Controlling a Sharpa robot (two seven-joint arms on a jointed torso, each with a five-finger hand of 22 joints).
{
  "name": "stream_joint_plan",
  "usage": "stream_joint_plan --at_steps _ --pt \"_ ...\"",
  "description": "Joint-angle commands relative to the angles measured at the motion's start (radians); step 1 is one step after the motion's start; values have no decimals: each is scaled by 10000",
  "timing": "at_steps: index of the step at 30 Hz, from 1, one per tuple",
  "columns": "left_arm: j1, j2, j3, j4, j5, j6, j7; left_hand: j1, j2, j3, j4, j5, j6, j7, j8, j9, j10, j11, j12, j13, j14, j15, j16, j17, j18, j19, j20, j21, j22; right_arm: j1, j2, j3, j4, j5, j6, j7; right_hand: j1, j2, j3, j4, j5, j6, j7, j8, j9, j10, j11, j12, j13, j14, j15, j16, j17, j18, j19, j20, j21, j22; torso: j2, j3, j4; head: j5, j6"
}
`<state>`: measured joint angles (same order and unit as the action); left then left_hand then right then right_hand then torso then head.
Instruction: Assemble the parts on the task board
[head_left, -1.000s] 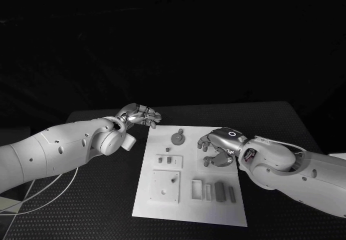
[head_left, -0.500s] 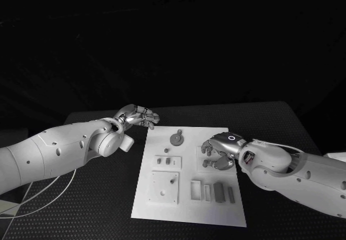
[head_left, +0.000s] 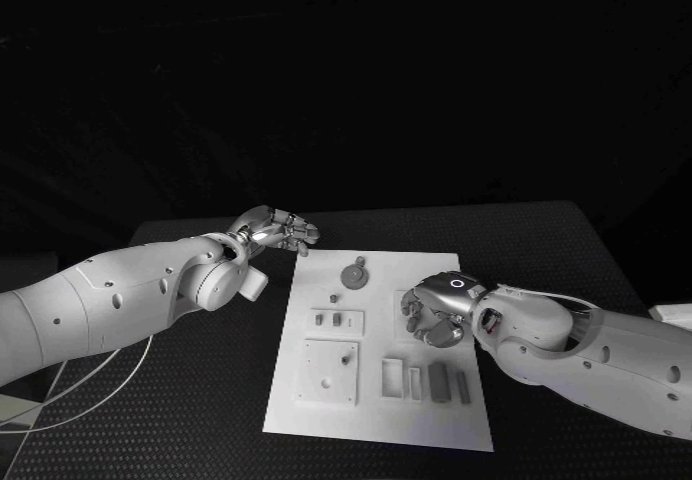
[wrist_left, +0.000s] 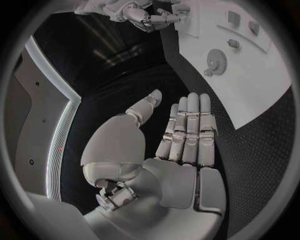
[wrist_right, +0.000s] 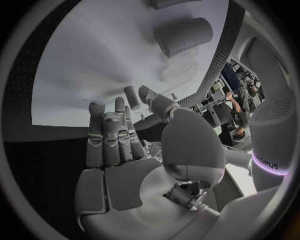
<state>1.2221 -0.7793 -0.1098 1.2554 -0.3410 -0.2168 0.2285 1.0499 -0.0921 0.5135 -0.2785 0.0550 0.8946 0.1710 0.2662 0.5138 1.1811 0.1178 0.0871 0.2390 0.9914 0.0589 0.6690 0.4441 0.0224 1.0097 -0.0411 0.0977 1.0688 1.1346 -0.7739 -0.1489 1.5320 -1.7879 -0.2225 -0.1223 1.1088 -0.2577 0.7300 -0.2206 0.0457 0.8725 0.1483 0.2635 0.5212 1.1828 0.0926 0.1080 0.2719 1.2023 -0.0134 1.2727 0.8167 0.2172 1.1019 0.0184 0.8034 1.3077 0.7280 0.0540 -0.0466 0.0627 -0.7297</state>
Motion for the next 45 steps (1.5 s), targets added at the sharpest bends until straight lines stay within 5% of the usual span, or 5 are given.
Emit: stream_joint_plan --at_steps 1,15,36,39,45 --pt "11 15 7 15 54 61 140 49 74 -57 11 0 -19 -3 53 -11 41 -6 -45 -10 68 -3 -67 15 124 82 14 -44 -11 -7 30 2 4 -232 243 5 163 59 23 11 35 169 22 93 36 56 29 -28 28 -63 -25 -14 13 446 -55 -5 -31 125 -5 3 -10 10 -11" --pt "11 4 7 6 54 68 129 43 79 -60 16 0 -21 -3 54 -15 42 -6 -45 -13 72 -3 -78 28 122 84 14 -49 -11 -33 153 -3 -2 -285 126 49 271 635 10 -95 36 787 -63 443 178 631 -211 284 303 107 -254 -5 14 446 65 -52 21 157 0 5 -5 -1 -40" --pt "11 4 7 4 54 79 113 43 82 -62 16 1 -27 -1 55 -23 44 -6 -46 -17 77 -4 -97 53 122 88 11 -56 -10 -55 258 -14 -12 -324 98 64 -74 577 -57 109 37 919 -116 483 191 605 -221 258 427 157 -267 -38 18 446 116 -68 5 147 -2 4 -9 3 -82" --pt "11 2 7 3 54 78 114 43 82 -62 16 1 -28 -1 55 -24 44 -6 -46 -18 78 -4 -99 56 122 89 11 -57 -10 -64 266 -15 -3 -385 111 71 -43 763 -2 130 37 1038 -168 541 217 640 -236 277 469 154 -281 -45 23 446 115 -78 -4 146 0 5 -6 13 -94" --pt "11 6 7 1 54 81 115 44 85 -61 16 1 -29 0 56 -26 44 -7 -46 -19 80 -5 -103 62 121 90 10 -59 -10 -77 266 -16 12 -590 136 -11 218 1590 53 -320 37 1387 -316 726 329 1005 -409 521 742 166 -444 -50 48 446 98 -101 11 177 -2 -1 -4 19 -98"
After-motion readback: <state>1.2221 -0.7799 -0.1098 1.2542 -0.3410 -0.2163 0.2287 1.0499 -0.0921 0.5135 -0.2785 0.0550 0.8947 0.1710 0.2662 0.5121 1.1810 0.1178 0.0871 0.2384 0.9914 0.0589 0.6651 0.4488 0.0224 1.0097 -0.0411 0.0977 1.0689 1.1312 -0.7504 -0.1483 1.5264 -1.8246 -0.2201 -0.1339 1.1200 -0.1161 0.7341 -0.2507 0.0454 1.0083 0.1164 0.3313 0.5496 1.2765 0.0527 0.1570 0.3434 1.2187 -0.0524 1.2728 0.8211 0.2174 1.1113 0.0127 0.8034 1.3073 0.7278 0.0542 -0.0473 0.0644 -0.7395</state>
